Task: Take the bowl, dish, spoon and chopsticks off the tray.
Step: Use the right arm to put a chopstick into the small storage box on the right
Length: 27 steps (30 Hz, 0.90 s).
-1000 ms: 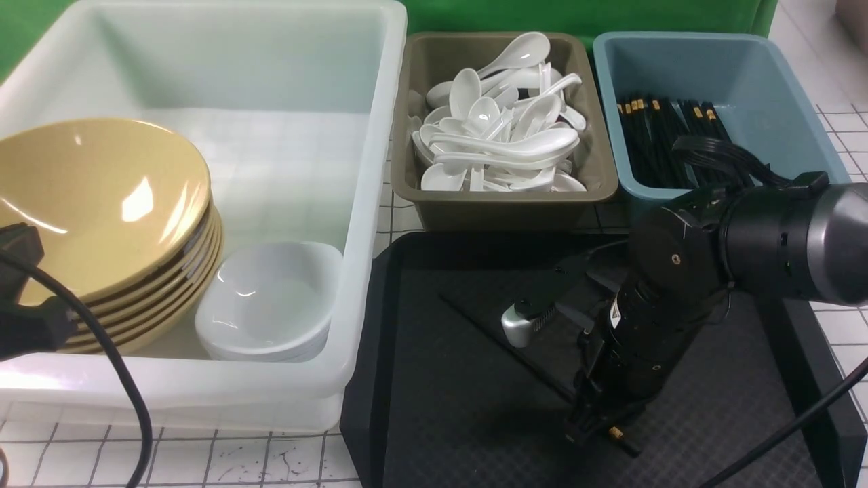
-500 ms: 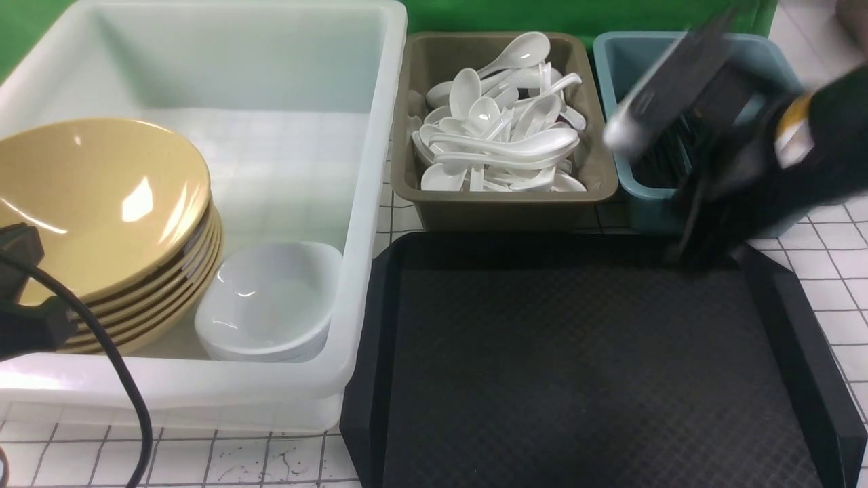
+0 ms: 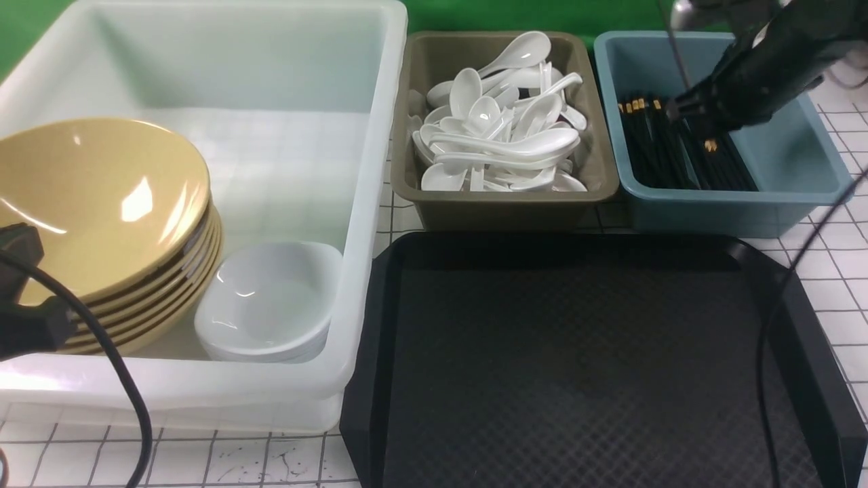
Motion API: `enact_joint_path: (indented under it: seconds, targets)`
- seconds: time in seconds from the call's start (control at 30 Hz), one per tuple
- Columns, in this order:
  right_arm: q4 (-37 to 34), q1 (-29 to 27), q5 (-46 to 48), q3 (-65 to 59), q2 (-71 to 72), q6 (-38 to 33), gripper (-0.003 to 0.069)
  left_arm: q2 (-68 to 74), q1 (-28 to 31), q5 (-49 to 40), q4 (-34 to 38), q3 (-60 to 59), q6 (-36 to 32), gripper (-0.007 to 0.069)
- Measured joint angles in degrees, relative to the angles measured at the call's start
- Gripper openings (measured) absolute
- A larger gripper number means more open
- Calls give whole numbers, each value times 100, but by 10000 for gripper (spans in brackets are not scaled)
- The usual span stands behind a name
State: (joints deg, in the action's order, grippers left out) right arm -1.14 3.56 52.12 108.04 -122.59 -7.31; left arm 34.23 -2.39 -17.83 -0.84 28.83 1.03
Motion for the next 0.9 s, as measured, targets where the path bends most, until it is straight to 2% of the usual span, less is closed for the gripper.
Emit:
enact_joint_path:
  seconds: [0.1, 0.3, 0.47, 0.5, 0.53, 0.6, 0.67, 0.73, 0.8, 0.9]
  targets:
    - [-77, -80, 638, 981, -823, 180, 86, 0, 0, -13, 5, 0, 0, -12]
    - [-102, -86, 857, 1237, -1033, 260, 113, 0, 0, -229, 5, 0, 0, -12]
    - [-114, -93, 1042, 1232, -317, 106, 318, 0, 0, -324, 19, 0, 0, -12]
    - [-114, -93, 1042, 1232, -270, 95, 318, 0, 0, -326, 19, 0, 0, -12]
    - [-124, -150, 1118, 1232, 154, 9, 352, 0, 0, -341, 19, 0, 0, -12]
    - [-124, -221, 1191, 1232, 655, -30, 353, 0, 0, -341, 19, 0, 0, -12]
    - [-118, -297, 1335, 1232, 1339, -60, 315, 0, 0, -341, 19, 0, 0, -12]
    - [-110, -338, 1440, 1226, 1955, -111, 232, 0, 0, -341, 19, 0, 0, -12]
    - [-162, -330, 1435, 1045, 2696, -241, 115, 0, 0, -341, 24, 0, 0, -12]
    - [-249, -216, 1264, 467, 3556, -352, 42, 0, 0, -341, 24, 0, 0, -12]
